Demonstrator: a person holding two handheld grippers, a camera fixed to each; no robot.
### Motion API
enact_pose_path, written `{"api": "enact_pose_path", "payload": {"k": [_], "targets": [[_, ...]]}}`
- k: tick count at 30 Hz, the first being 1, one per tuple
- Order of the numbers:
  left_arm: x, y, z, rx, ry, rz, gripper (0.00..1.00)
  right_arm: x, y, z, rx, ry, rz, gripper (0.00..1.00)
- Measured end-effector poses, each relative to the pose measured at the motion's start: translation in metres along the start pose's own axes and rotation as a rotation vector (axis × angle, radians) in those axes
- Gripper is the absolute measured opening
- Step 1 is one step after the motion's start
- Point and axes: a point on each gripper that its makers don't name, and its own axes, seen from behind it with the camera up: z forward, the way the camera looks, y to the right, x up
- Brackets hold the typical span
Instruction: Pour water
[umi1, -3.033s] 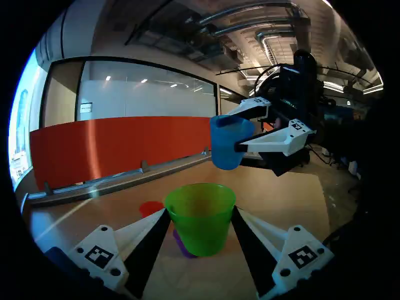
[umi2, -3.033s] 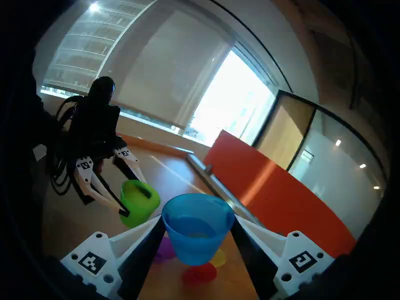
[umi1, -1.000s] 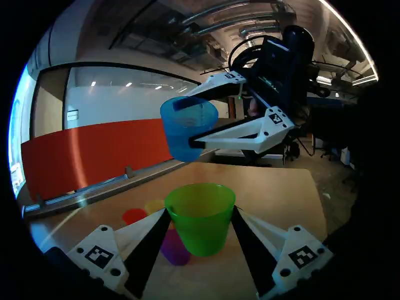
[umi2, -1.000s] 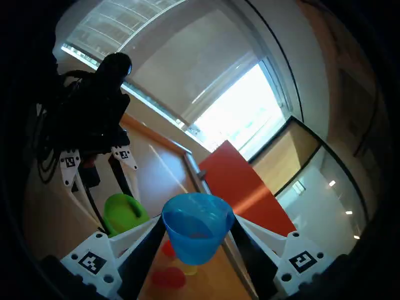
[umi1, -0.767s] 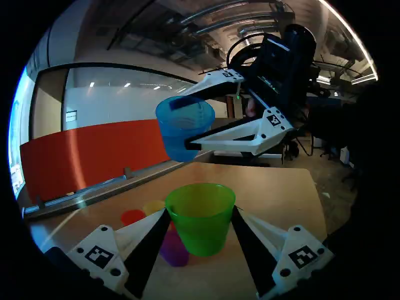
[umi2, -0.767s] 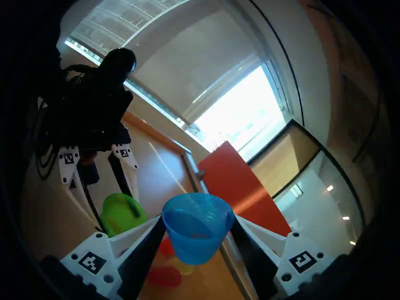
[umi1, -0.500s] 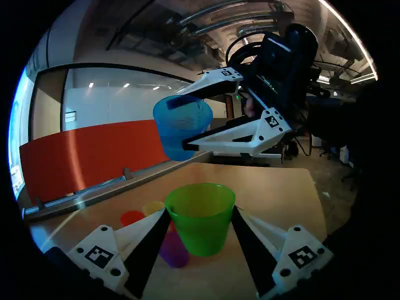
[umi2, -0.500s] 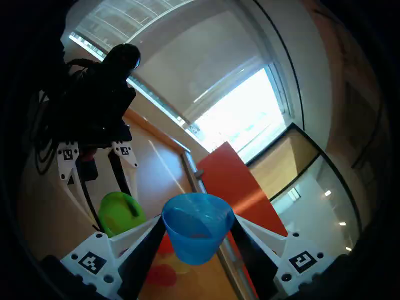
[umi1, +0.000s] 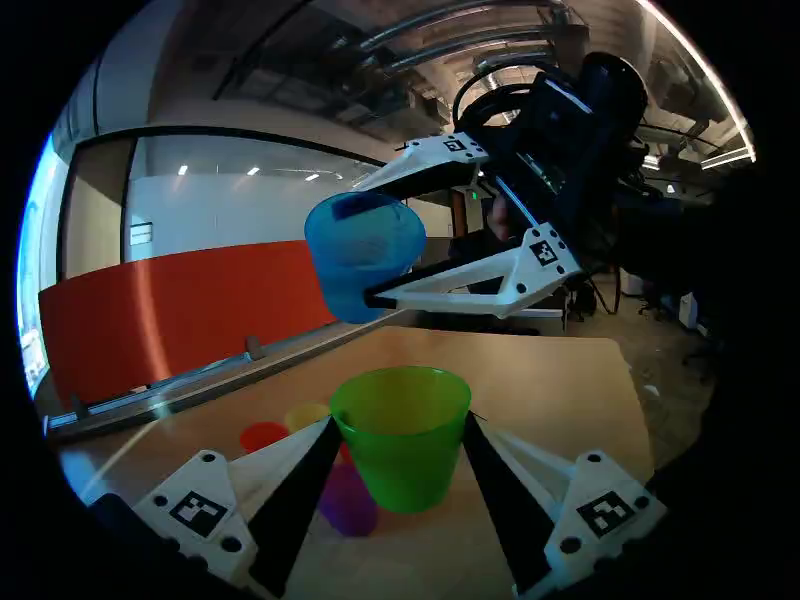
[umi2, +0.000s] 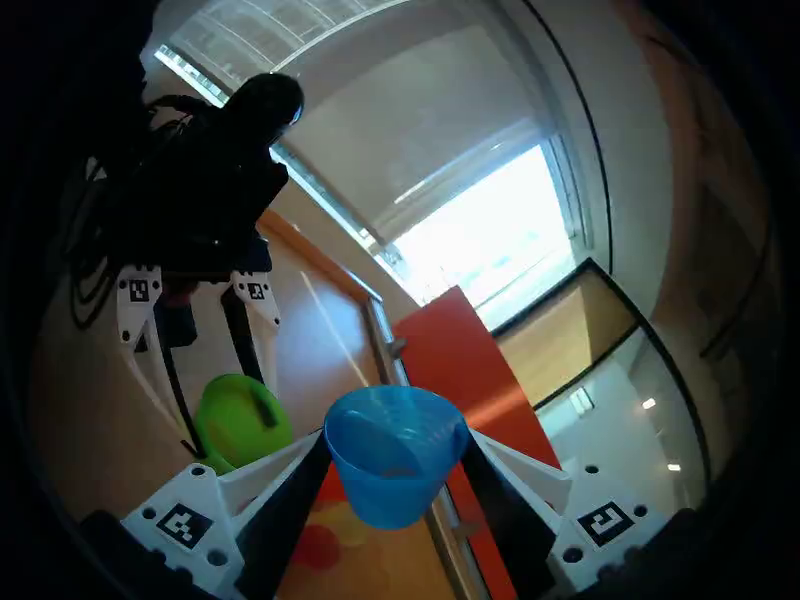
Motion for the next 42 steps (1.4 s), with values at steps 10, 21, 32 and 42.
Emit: {"api": "enact_pose_path", "payload": {"k": [10,21,32,42], "targets": [[0.003,-0.002,-0.001,0.002,0.006,-0.002,0.85,0.003,0.004,0.001,-0.002,-0.001,-0.039,0.91],[0.006,-0.003,-0.002,0.001,0.013,-0.002,0.85,0.003,0.007,0.003,-0.009,-0.011,-0.085,0.91],[0.008,-0.002,0.0,0.001,0.018,0.0,0.85,0.001,0.009,0.004,-0.012,-0.024,-0.131,0.91],[0.008,-0.002,0.001,-0.001,0.017,0.001,0.85,0.001,0.011,0.006,-0.017,-0.028,-0.152,0.91]]}}
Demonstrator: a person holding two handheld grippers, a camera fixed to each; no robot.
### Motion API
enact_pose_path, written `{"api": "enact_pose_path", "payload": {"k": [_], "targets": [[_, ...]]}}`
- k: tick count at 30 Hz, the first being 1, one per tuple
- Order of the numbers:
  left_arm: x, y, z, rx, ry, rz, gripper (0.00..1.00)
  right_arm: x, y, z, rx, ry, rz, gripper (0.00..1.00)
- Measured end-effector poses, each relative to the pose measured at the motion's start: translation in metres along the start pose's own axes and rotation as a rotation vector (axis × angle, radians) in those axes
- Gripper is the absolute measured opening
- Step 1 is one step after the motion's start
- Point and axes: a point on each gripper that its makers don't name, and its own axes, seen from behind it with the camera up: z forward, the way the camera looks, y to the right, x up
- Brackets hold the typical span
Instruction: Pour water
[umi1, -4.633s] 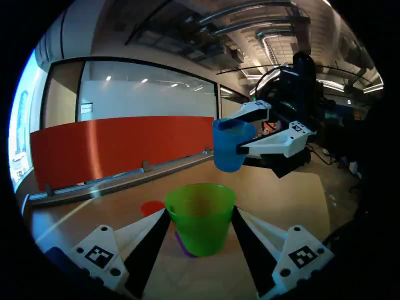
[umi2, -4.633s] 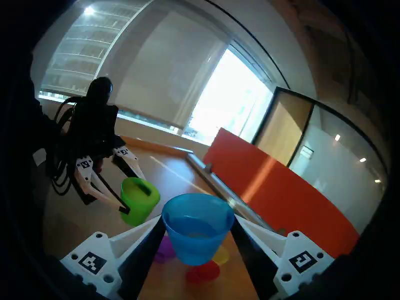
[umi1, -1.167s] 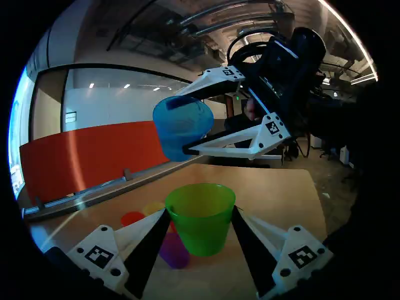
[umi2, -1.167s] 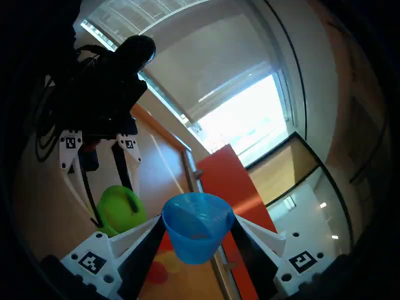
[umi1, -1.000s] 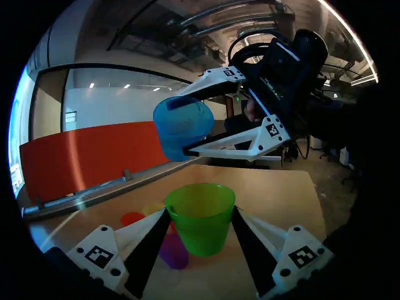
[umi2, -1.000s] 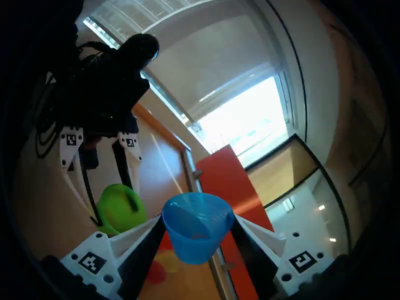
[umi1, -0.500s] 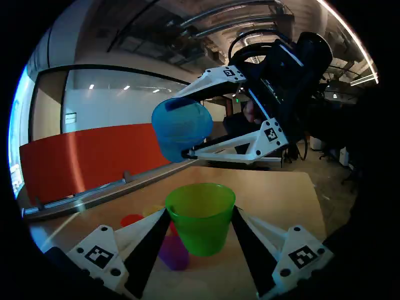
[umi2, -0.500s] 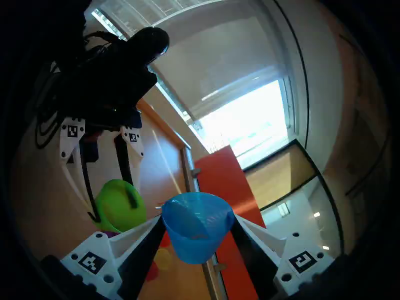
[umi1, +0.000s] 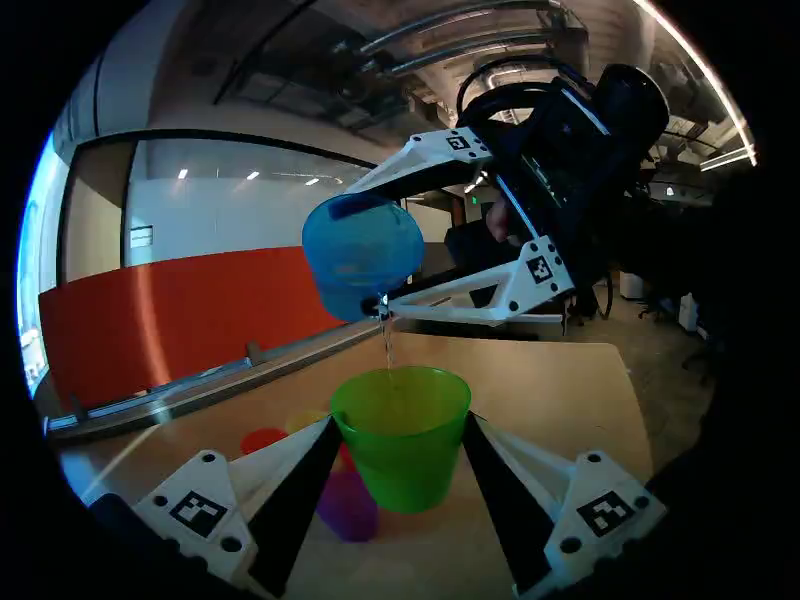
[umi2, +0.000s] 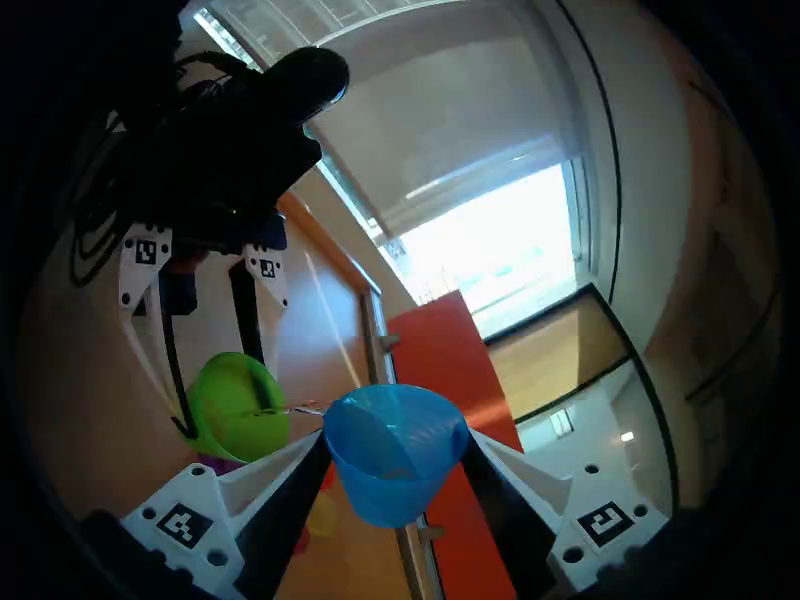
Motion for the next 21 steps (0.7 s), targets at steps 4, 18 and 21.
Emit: {"api": "enact_pose_path", "payload": {"k": [4,18,21], "targets": [[0.0005,0.0007,0.0001,-0.001,0.001,0.003,0.85,0.0013,0.0018,0.0001,-0.004,-0.001,-0.01,0.91],[0.0031,0.0,0.0006,0.001,0.006,0.003,0.85,0.0017,0.006,-0.0016,-0.011,-0.001,-0.026,0.91],[0.0043,0.0004,0.0008,0.001,0.009,0.003,0.85,0.0028,0.0067,-0.0018,-0.012,0.0,-0.031,0.91]]}}
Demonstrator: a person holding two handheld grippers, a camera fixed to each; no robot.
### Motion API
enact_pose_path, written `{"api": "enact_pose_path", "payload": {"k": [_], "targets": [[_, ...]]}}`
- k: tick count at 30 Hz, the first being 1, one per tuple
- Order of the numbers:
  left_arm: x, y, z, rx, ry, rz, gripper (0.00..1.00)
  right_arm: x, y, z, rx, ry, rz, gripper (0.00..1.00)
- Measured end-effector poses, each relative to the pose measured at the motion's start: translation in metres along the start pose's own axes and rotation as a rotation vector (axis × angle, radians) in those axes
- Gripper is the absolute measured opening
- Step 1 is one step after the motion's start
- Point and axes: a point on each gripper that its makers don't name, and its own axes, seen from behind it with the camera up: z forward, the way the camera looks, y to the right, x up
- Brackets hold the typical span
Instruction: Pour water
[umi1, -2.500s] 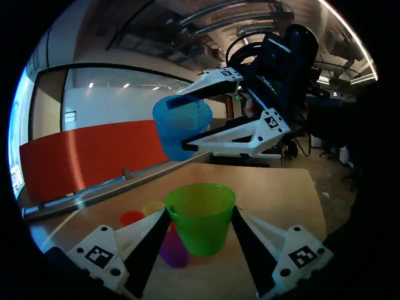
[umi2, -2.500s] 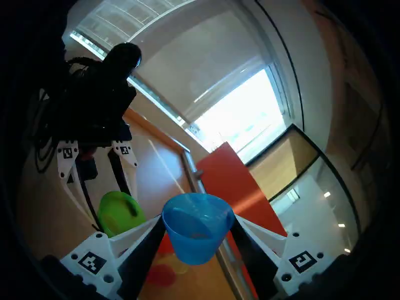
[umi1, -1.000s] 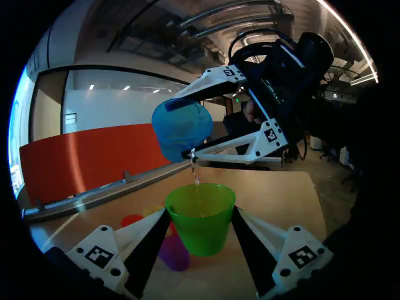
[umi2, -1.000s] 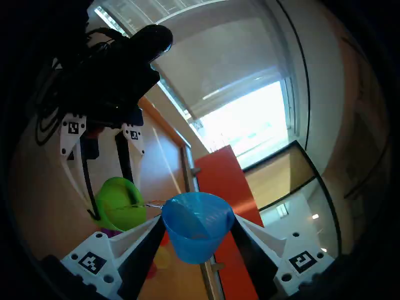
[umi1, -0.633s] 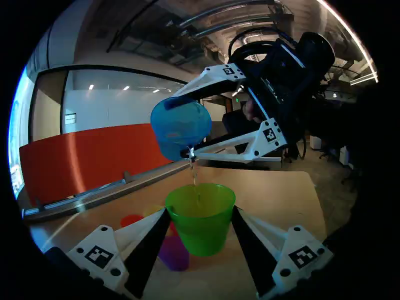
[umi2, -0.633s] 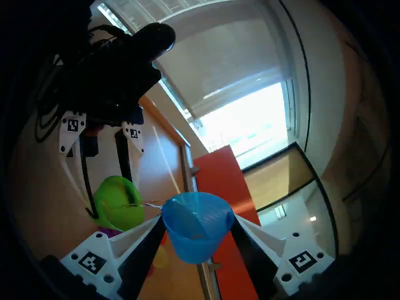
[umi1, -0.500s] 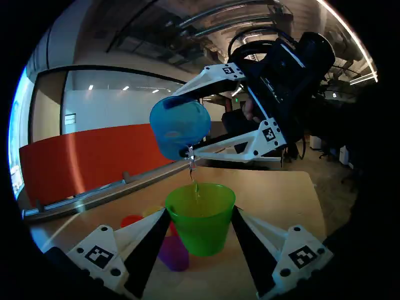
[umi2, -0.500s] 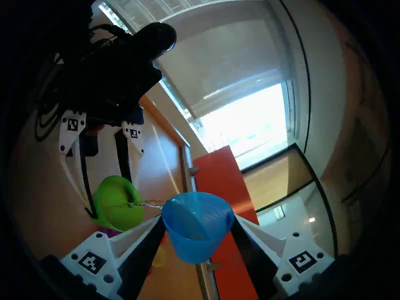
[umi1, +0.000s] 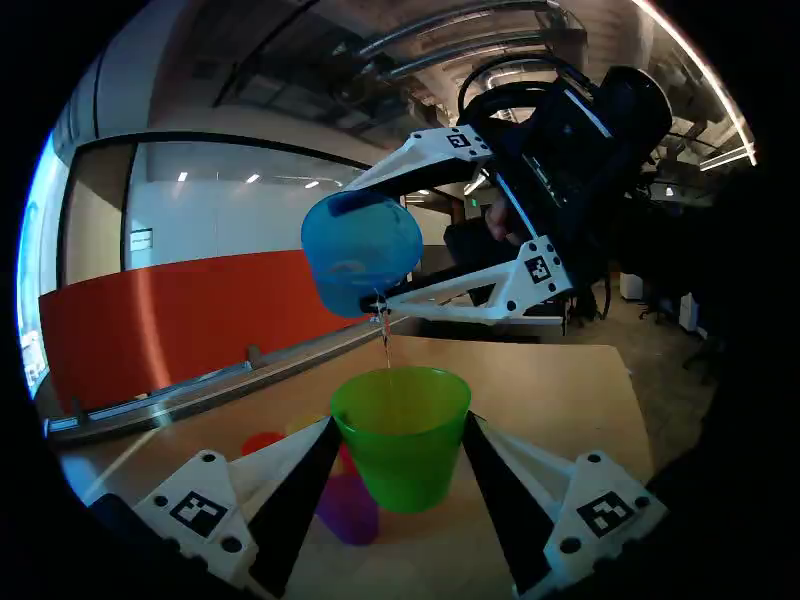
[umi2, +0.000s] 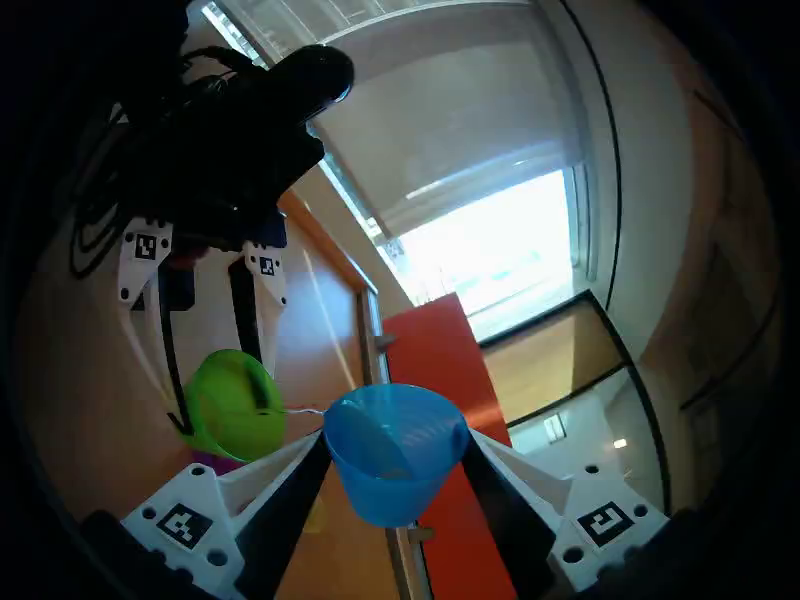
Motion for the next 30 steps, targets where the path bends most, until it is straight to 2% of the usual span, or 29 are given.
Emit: {"api": "enact_pose_path", "payload": {"k": [30], "targets": [[0.0025,-0.0009,0.0021,0.004,0.01,-0.007,0.85,-0.0024,0.0031,0.0,-0.01,-0.006,-0.062,0.91]]}}
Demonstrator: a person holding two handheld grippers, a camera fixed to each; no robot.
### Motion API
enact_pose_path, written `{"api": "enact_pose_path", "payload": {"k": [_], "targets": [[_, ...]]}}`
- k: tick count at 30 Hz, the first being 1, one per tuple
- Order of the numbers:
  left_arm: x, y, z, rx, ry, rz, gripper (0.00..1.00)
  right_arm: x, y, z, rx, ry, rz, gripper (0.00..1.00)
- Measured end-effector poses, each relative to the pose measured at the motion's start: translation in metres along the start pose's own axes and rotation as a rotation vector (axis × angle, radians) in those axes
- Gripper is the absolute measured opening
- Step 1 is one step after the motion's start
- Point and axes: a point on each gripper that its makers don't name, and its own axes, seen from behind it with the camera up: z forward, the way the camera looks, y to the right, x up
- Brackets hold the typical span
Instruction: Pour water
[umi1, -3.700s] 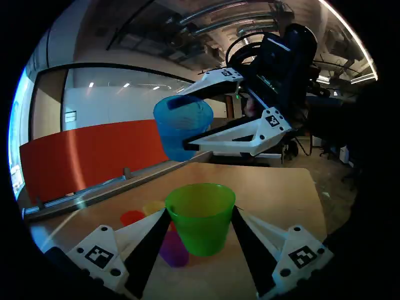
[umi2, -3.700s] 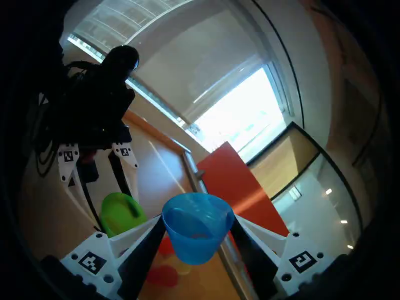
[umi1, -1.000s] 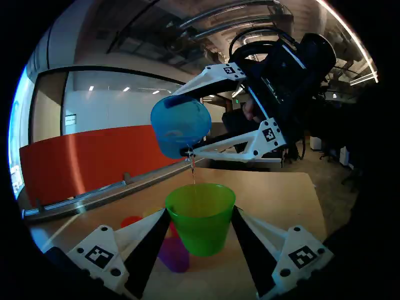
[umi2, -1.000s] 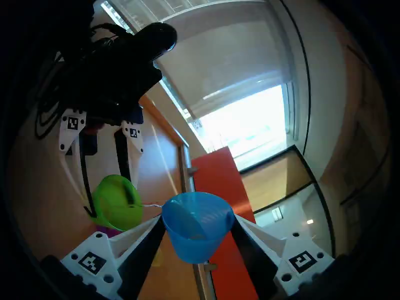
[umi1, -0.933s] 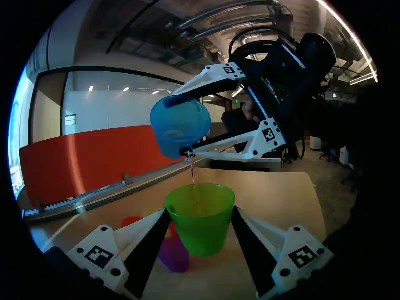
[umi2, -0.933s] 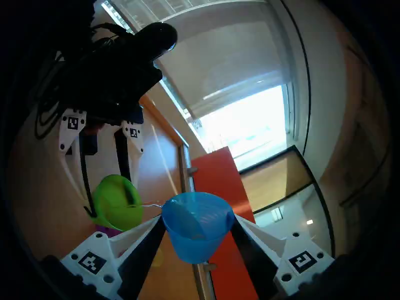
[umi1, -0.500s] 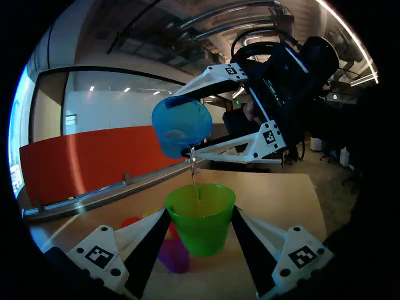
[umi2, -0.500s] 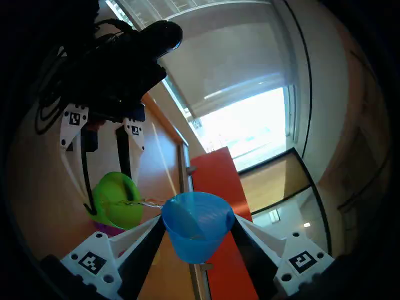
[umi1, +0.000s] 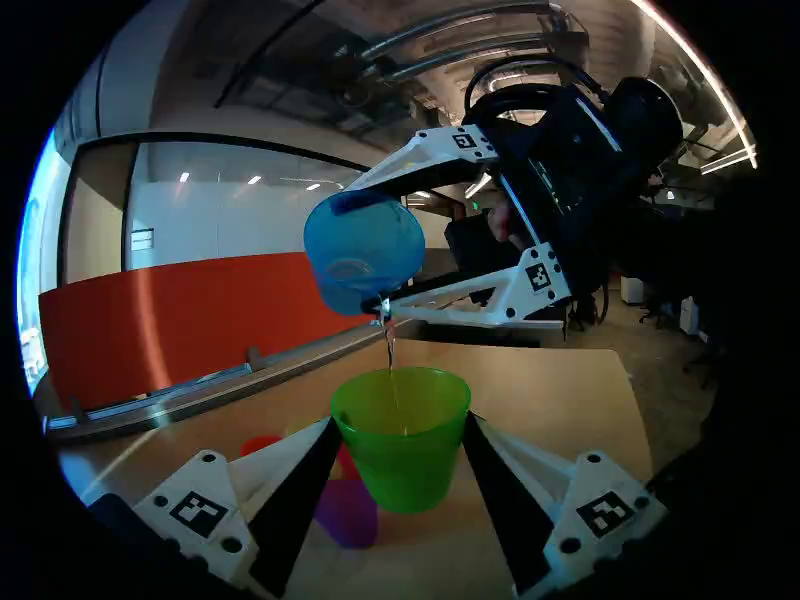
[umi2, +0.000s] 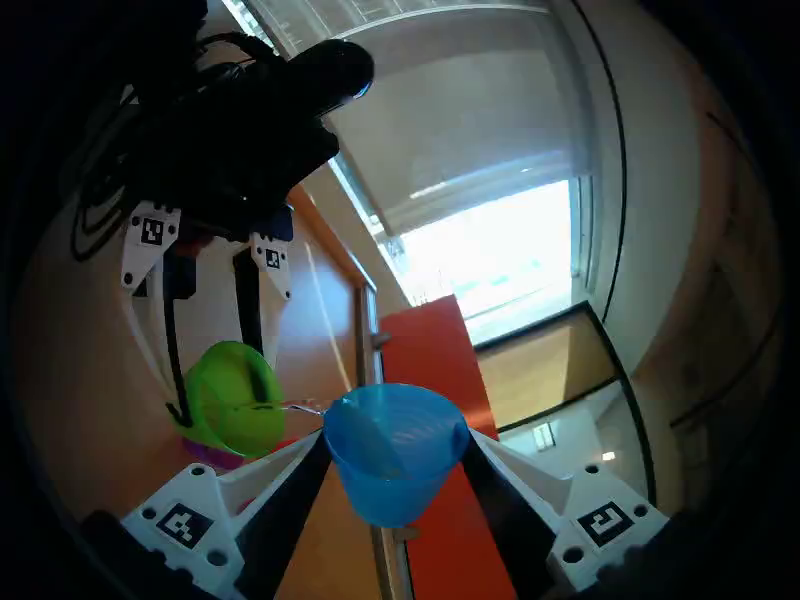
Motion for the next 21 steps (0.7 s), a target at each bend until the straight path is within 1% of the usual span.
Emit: {"api": "enact_pose_path", "payload": {"k": [14,21], "targets": [[0.0007,0.0007,-0.0008,0.0,0.004,0.001,0.85,0.0032,0.0009,0.0044,-0.003,0.001,-0.037,0.91],[0.0006,0.0008,-0.0016,0.0,0.007,-0.006,0.84,0.0063,0.0036,0.0051,-0.007,0.004,-0.051,0.91]]}}
